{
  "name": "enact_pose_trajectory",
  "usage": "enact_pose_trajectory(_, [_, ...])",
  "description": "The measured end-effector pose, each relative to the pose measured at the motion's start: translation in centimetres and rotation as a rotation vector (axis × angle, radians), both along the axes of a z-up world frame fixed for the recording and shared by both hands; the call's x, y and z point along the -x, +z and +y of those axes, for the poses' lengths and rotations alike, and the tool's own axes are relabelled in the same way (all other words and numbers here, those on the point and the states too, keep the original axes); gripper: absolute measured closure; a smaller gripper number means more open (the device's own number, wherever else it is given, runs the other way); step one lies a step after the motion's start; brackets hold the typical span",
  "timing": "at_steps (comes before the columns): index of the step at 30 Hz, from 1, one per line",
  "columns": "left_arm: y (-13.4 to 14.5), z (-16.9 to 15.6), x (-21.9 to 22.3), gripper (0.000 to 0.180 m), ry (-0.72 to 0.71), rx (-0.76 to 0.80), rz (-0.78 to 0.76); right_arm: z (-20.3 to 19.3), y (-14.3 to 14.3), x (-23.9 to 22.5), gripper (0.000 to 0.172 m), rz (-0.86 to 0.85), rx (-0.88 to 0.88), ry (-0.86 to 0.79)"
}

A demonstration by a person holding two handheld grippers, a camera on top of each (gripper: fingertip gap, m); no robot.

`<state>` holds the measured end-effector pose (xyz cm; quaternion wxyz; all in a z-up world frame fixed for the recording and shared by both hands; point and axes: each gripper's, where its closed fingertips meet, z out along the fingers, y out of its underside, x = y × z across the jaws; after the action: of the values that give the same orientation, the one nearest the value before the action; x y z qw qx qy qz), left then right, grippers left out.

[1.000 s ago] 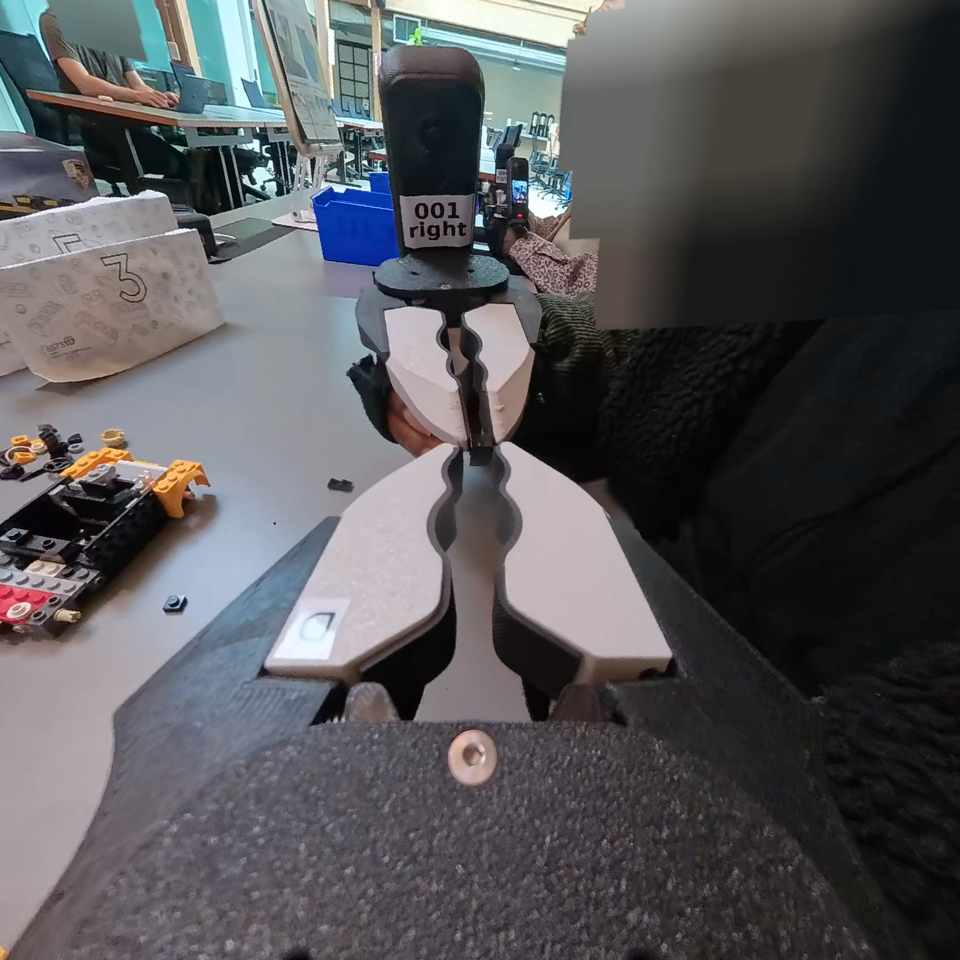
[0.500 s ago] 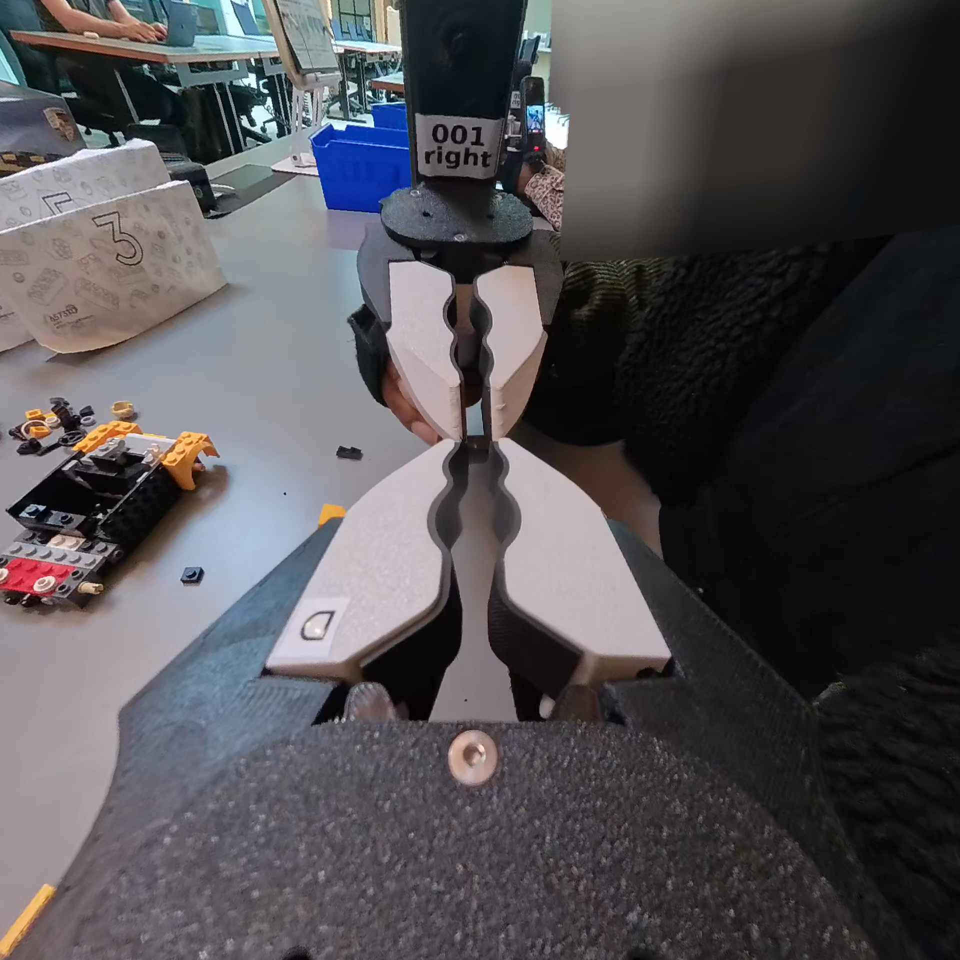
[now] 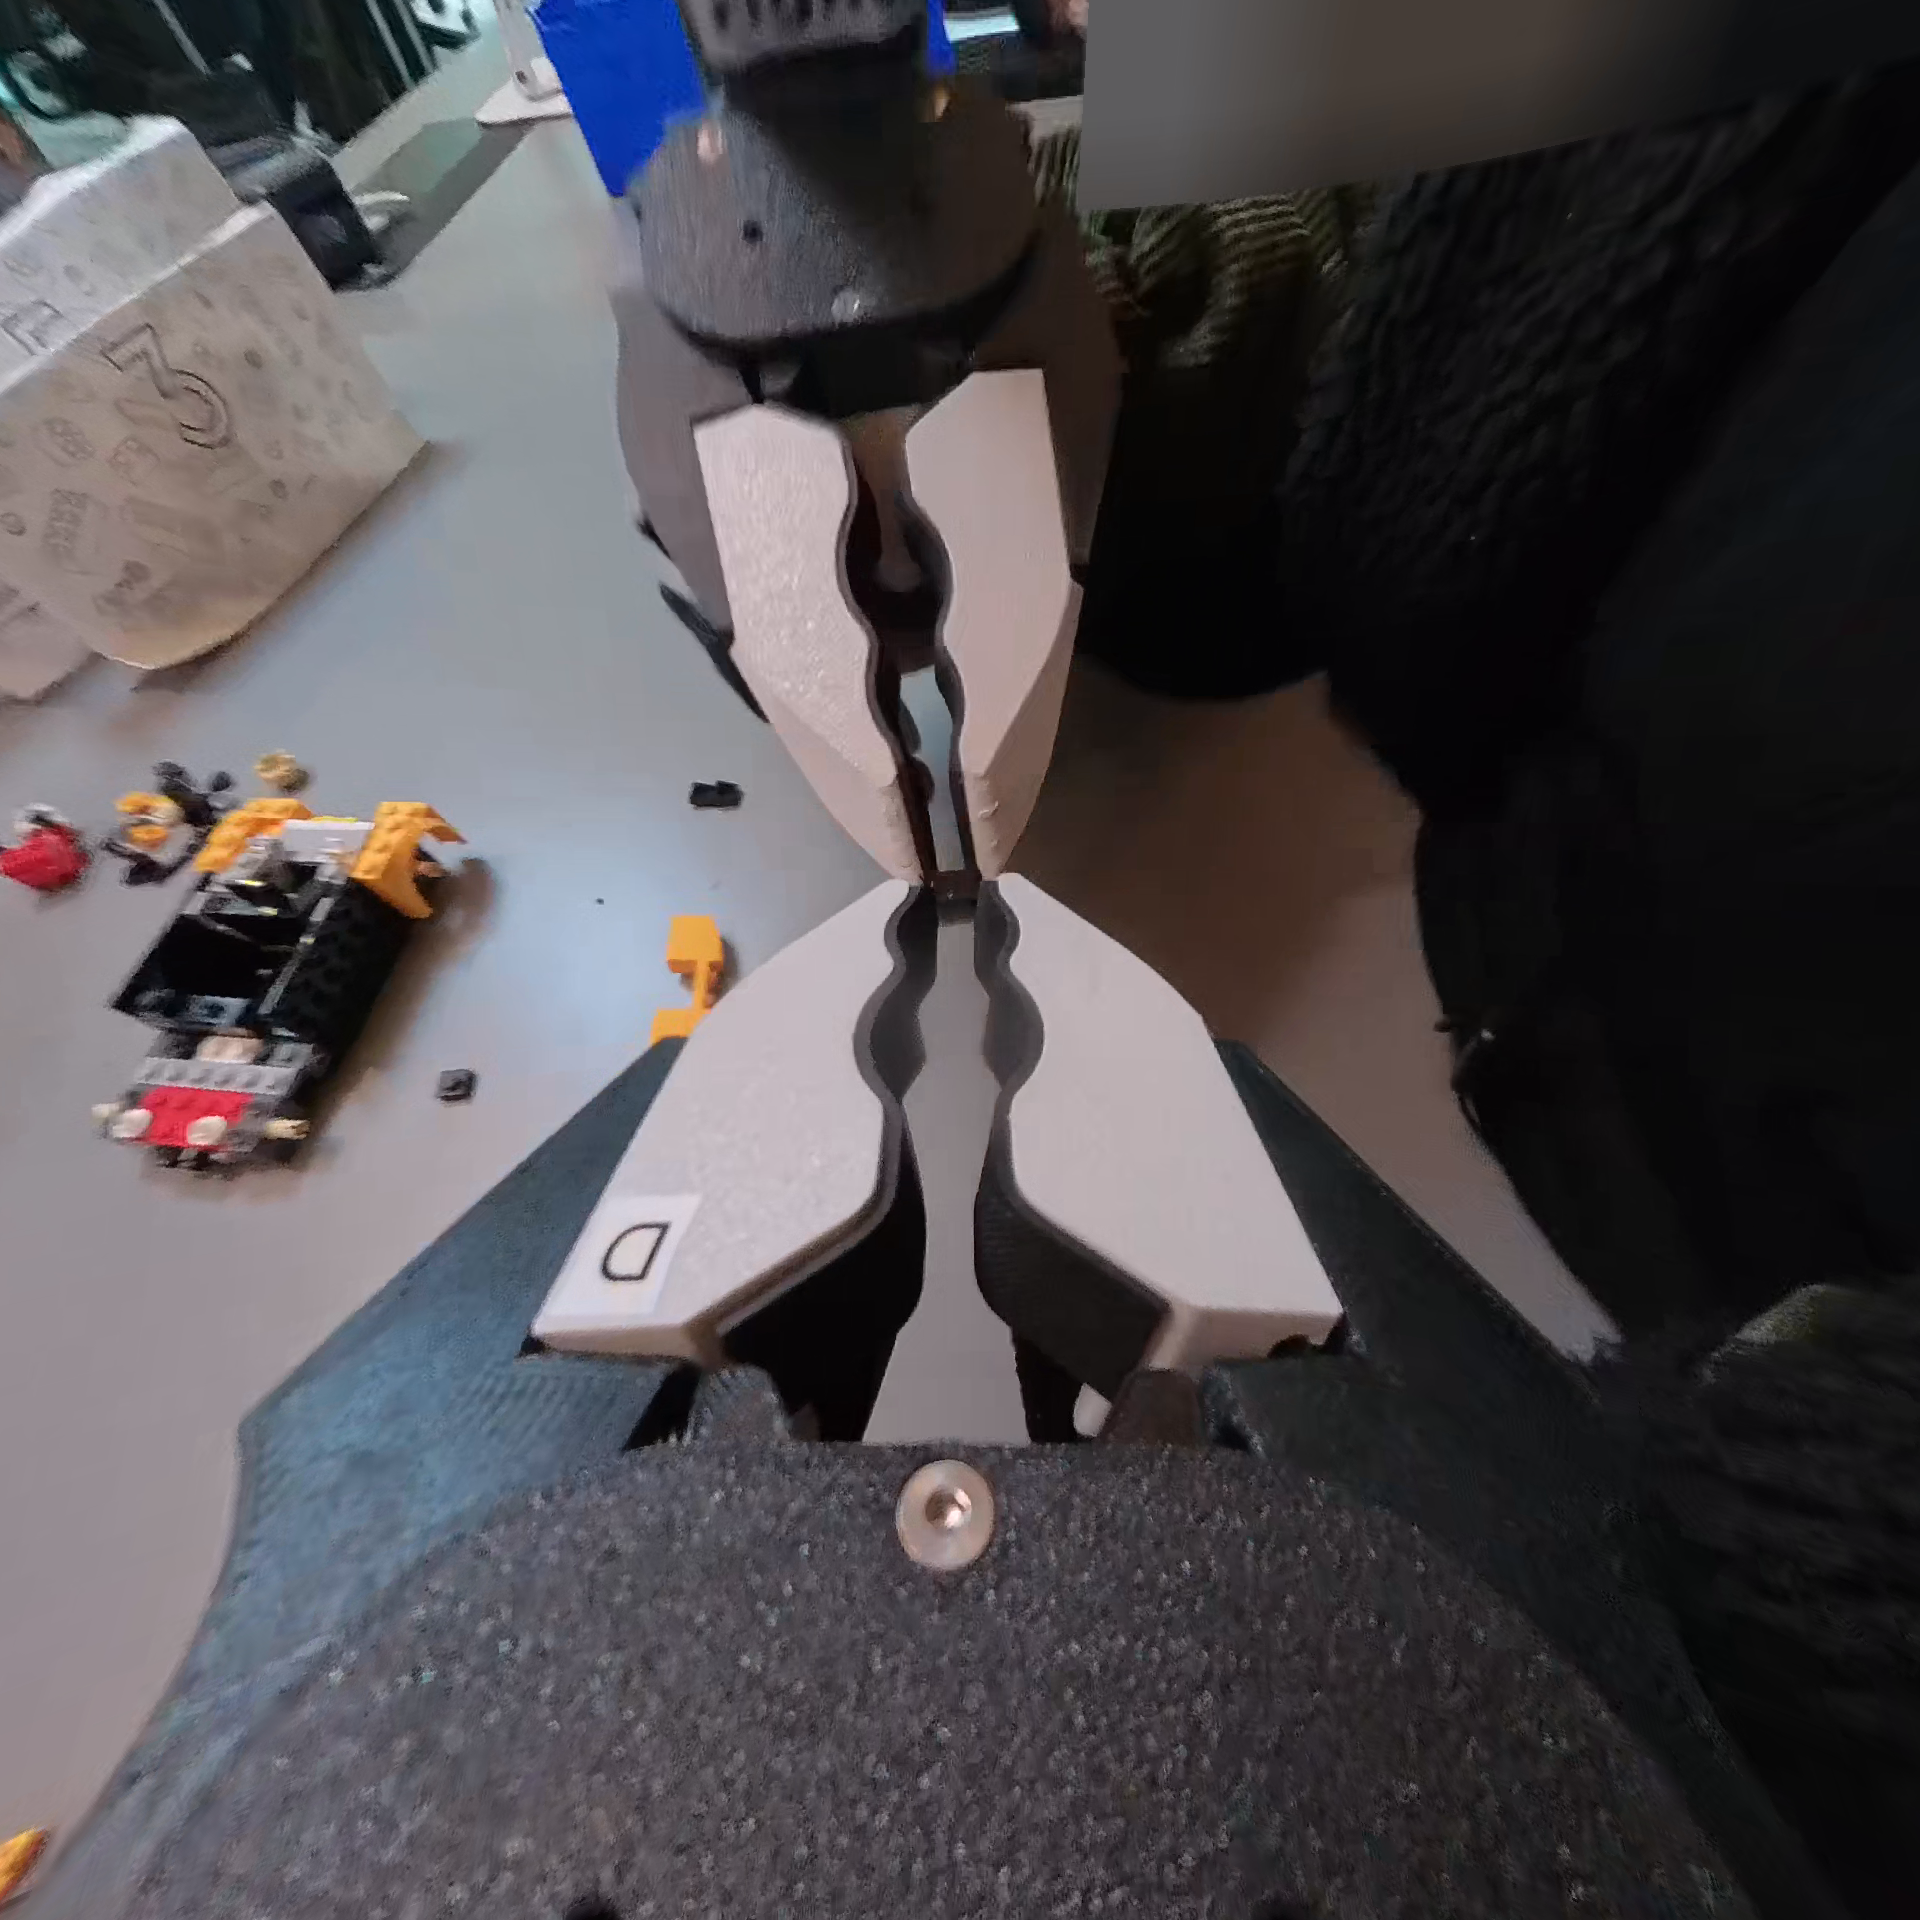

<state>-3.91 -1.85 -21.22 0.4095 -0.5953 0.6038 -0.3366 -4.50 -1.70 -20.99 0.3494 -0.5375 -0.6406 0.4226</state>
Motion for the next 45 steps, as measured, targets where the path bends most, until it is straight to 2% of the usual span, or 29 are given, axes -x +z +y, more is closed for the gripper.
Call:
enact_pose_trajectory(2, [0.1, 1.3, 0.2, 0.172, 0.067, -0.125, 0.015, 0.5, 0.7, 0.0, 0.172, 0.122, 0.22, -0.016])
enact_pose_trajectory(3, [-1.0, 1.6, 0.1, 0.172, 0.076, -0.203, 0.093, 0.2, 1.9, 0.2, 0.172, 0.196, 0.366, 0.025])
enact_pose_trajectory(4, [-1.7, 1.1, -0.4, 0.172, 0.052, -0.257, 0.116, 0.4, 1.8, 0.7, 0.172, 0.205, 0.406, 0.019])
enact_pose_trajectory(6, [-0.7, 1.5, -0.2, 0.17, 0.088, -0.317, 0.07, 1.5, 1.6, 0.7, 0.172, 0.214, 0.416, -0.036])
enact_pose_trajectory(7, [-0.1, 2.1, 0.3, 0.172, 0.112, -0.28, 0.049, 2.3, 2.0, 0.2, 0.172, 0.244, 0.421, -0.066])
enact_pose_trajectory(10, [0.9, 2.7, 0.8, 0.172, 0.138, -0.228, -0.012, 4.4, 2.5, -1.3, 0.172, 0.255, 0.325, -0.164])
enact_pose_trajectory(13, [1.3, 2.3, 0.6, 0.172, 0.117, -0.201, -0.054, 3.6, 2.0, -0.8, 0.158, 0.204, 0.247, -0.133])
enact_pose_trajectory(16, [2.3, 1.5, 0.4, 0.172, 0.074, -0.146, -0.139, 2.3, 1.4, 0.0, 0.153, 0.153, 0.113, -0.088])
enact_pose_trajectory(21, [3.5, 0.7, 0.3, 0.172, 0.024, -0.068, -0.241, 1.2, 1.4, 0.6, 0.163, 0.119, -0.048, -0.076])
enact_pose_trajectory(22, [3.7, 0.5, 0.3, 0.172, 0.014, -0.054, -0.262, 1.2, 1.5, 0.6, 0.164, 0.117, -0.058, -0.081])
enact_pose_trajectory(23, [3.8, 0.5, 0.3, 0.172, 0.009, -0.045, -0.274, 1.1, 1.8, 0.5, 0.172, 0.131, -0.059, -0.078])
enact_pose_trajectory(27, [3.6, 0.8, 0.5, 0.172, 0.018, -0.015, -0.283, 1.3, 2.6, -0.3, 0.172, 0.15, -0.06, -0.089])
enact_pose_trajectory(30, [4.2, 0.8, 0.3, 0.172, 0.018, 0.022, -0.329, 1.7, 1.9, -0.4, 0.172, 0.103, -0.07, -0.117])
enact_pose_trajectory(31, [4.4, 0.9, 0.3, 0.172, 0.019, 0.036, -0.348, 1.7, 1.9, -0.2, 0.168, 0.113, -0.061, -0.121])
enact_pose_trajectory(32, [4.6, 0.8, 0.3, 0.172, 0.014, 0.055, -0.37, 1.4, 2.0, -0.1, 0.155, 0.125, -0.046, -0.112])
enact_pose_trajectory(34, [4.9, 0.8, 0.3, 0.172, 0.013, 0.073, -0.394, 1.0, 2.4, 0.4, 0.154, 0.147, -0.024, -0.1])
enact_pose_trajectory(36, [4.9, 0.7, 0.2, 0.173, 0.006, 0.07, -0.401, 0.7, 2.9, 0.6, 0.165, 0.172, -0.013, -0.097])
enact_pose_trajectory(39, [5.0, 0.7, 0.3, 0.172, 0.008, 0.073, -0.4, 0.9, 3.7, 0.2, 0.172, 0.214, 0.024, -0.104])
enact_pose_trajectory(43, [4.7, 0.8, 0.2, 0.172, 0.015, 0.082, -0.394, 1.0, 3.4, 0.1, 0.172, 0.18, -0.002, -0.111])
enact_pose_trajectory(44, [4.6, 0.9, 0.2, 0.172, 0.016, 0.081, -0.388, 0.9, 3.3, 0.2, 0.159, 0.179, -0.003, -0.113])
enact_pose_trajectory(45, [4.6, 0.8, 0.1, 0.172, 0.014, 0.082, -0.387, 0.8, 3.2, 0.3, 0.154, 0.173, 0.011, -0.105])
